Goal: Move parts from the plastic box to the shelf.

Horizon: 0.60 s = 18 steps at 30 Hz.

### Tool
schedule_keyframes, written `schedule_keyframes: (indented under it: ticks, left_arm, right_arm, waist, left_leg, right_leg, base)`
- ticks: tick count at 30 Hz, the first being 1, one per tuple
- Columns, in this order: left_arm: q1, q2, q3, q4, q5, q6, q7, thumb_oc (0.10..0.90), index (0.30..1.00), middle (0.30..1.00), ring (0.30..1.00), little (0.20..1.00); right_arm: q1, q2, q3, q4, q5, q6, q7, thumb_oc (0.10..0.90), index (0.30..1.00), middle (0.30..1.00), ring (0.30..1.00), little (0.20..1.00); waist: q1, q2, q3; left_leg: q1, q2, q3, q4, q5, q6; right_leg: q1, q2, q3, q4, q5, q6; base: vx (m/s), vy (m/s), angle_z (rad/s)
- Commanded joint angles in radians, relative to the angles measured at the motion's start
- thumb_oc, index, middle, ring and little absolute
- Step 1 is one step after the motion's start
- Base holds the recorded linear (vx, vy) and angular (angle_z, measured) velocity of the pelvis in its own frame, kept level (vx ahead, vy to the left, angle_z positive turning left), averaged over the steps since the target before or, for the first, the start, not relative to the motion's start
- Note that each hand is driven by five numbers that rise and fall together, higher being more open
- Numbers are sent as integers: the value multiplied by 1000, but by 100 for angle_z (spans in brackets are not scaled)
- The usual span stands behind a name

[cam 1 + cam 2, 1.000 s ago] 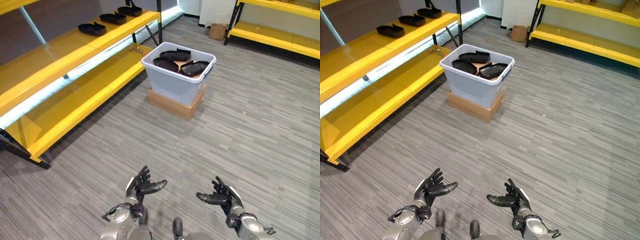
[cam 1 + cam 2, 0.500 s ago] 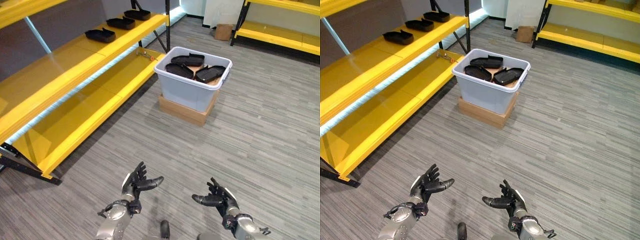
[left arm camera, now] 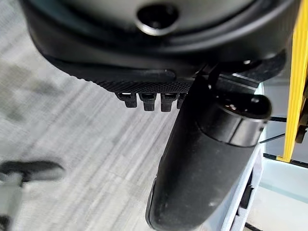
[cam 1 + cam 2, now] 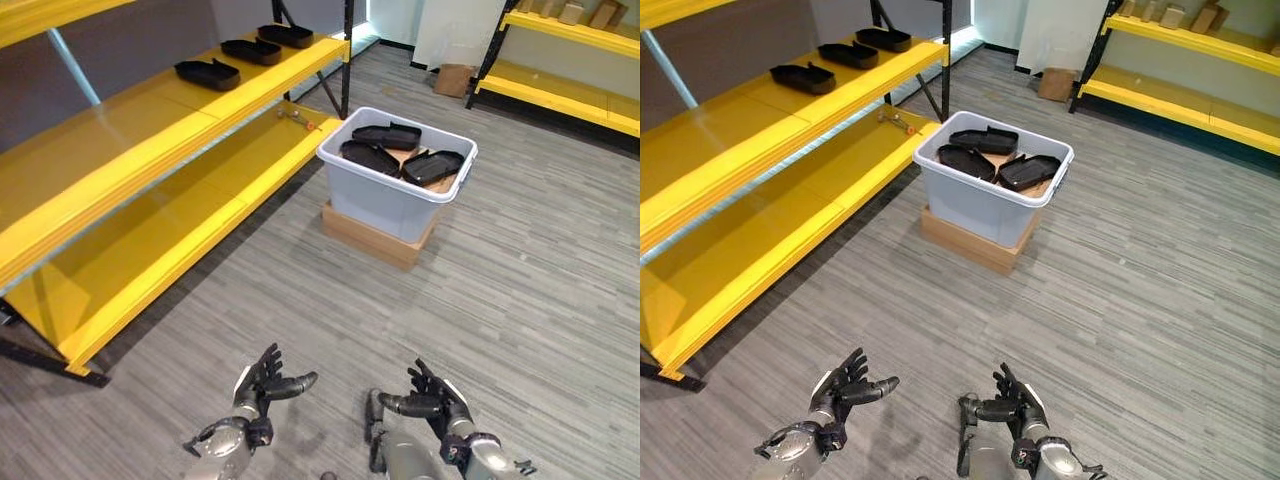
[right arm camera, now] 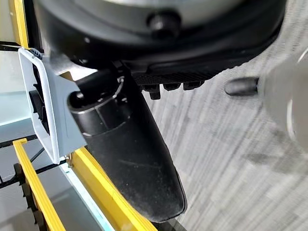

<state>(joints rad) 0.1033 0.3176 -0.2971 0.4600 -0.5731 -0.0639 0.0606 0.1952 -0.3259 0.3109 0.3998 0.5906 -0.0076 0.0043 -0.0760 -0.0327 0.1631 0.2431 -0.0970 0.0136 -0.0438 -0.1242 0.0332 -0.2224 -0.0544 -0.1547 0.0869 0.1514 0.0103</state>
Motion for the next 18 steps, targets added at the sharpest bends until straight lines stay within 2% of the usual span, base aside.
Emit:
schedule_keyframes:
  ticks: [1,3,4,5,6,8,9,10,11,12,13,15,16,17,18]
  left_arm:
    - [-57,1,19,-115,10,-79,-29,900,1000,1000,1000,1000]
    - [-59,0,14,-115,8,-80,-30,900,1000,1000,1000,1000]
    - [-64,-4,13,-110,1,-80,-28,900,1000,1000,1000,1000]
    - [-65,-4,13,-110,1,-80,-28,900,1000,1000,1000,1000]
    - [-68,-5,13,-109,-5,-80,-23,900,1000,1000,1000,1000]
    - [-65,-6,12,-111,-9,-80,-24,900,1000,1000,1000,1000]
    - [-62,-9,12,-113,-13,-78,-24,900,1000,1000,1000,1000]
    - [-51,-10,12,-116,-14,-77,-29,900,1000,1000,1000,1000]
    - [-51,-10,12,-116,-14,-77,-29,900,1000,1000,1000,1000]
    - [-40,-7,11,-126,-17,-73,-31,900,1000,1000,1000,1000]
    - [-40,-7,10,-126,-17,-73,-31,900,1000,1000,1000,1000]
    - [-30,-7,15,-127,-33,-68,-30,900,1000,1000,1000,1000]
    - [-24,-10,15,-123,-50,-66,-31,900,1000,1000,1000,1000]
    - [-21,-15,14,-113,-55,-65,-27,900,1000,1000,1000,1000]
    - [-21,-16,12,-106,-42,-62,-24,900,1000,1000,1000,1000]
  right_arm:
    - [-61,-37,-20,-105,21,-75,8,900,1000,1000,1000,1000]
    - [-60,-47,-25,-101,26,-79,5,900,1000,1000,1000,1000]
    - [-64,-50,-24,-95,28,-79,3,900,1000,1000,1000,1000]
    - [-65,-50,-24,-95,29,-79,3,900,1000,1000,1000,1000]
    - [-67,-53,-22,-96,29,-82,2,900,1000,1000,1000,1000]
    - [-67,-60,-23,-98,40,-82,5,900,1000,1000,1000,1000]
    - [-67,-71,-25,-108,52,-83,6,900,1000,1000,1000,1000]
    - [-56,-84,-25,-114,47,-78,11,900,1000,1000,1000,1000]
    - [-56,-84,-25,-114,47,-78,11,900,1000,1000,1000,1000]
    - [-49,-84,-28,-114,51,-77,3,900,1000,1000,1000,1000]
    - [-49,-84,-28,-114,51,-77,3,900,1000,1000,1000,1000]
    - [-46,-86,-34,-120,44,-81,-4,900,1000,1000,1000,1000]
    - [-45,-90,-35,-122,21,-82,-6,900,1000,1000,1000,1000]
    - [-43,-93,-32,-131,-4,-82,-12,900,1000,1000,1000,1000]
    - [-42,-88,-35,-124,-1,-80,-11,900,1000,1000,1000,1000]
  waist:
    - [-12,29,-39]
    - [-16,38,-46]
    - [-18,38,-43]
    - [-19,38,-43]
    - [-20,36,-39]
    - [-16,23,-28]
    - [1,0,-9]
    - [13,-10,4]
    - [13,-10,4]
    - [23,-23,11]
    - [26,-20,14]
    - [40,-23,18]
    - [41,-20,12]
    - [53,-11,16]
    - [65,10,8]
  left_leg:
    - [-64,110,23,54,79,-46]
    - [-68,132,19,83,110,-70]
    - [-89,144,21,147,145,-93]
    - [-90,144,21,149,144,-93]
    - [-106,150,19,203,176,-106]
    - [-174,154,10,378,234,-118]
    - [-246,116,-20,551,270,-111]
    - [-306,89,-32,666,272,-100]
    - [-307,89,-32,666,272,-100]
    - [-387,81,-25,635,239,-79]
    - [-385,85,-23,641,233,-78]
    - [-434,84,-31,549,195,-62]
    - [-444,94,-42,477,188,-59]
    - [-451,109,-68,312,202,-62]
    - [-453,127,-130,143,270,-77]
  right_leg:
    - [62,15,22,10,-83,76]
    - [82,27,23,-2,-95,61]
    - [99,35,27,-8,-107,50]
    - [99,35,26,-8,-107,50]
    - [111,41,33,-10,-112,40]
    - [141,45,48,-22,-125,19]
    - [173,39,76,-35,-129,2]
    - [207,36,101,-50,-132,-8]
    - [207,36,101,-50,-132,-8]
    - [234,21,128,-63,-131,-3]
    - [239,24,130,-64,-132,-3]
    - [259,20,164,-70,-140,8]
    - [263,20,175,-72,-148,14]
    - [284,29,195,-75,-167,21]
    - [310,45,222,-76,-192,24]
  base:
    - [215,-136,-7]
    - [236,-182,-17]
    - [173,-154,-15]
    - [160,-152,-12]
    - [117,-126,-7]
    - [191,-214,-8]
    - [280,-238,-13]
    - [228,-171,-32]
    - [247,-94,-64]
    - [126,-25,-74]
    - [193,-21,-48]
    - [204,48,-34]
    - [306,111,-43]
    - [410,128,-66]
    - [323,100,-95]
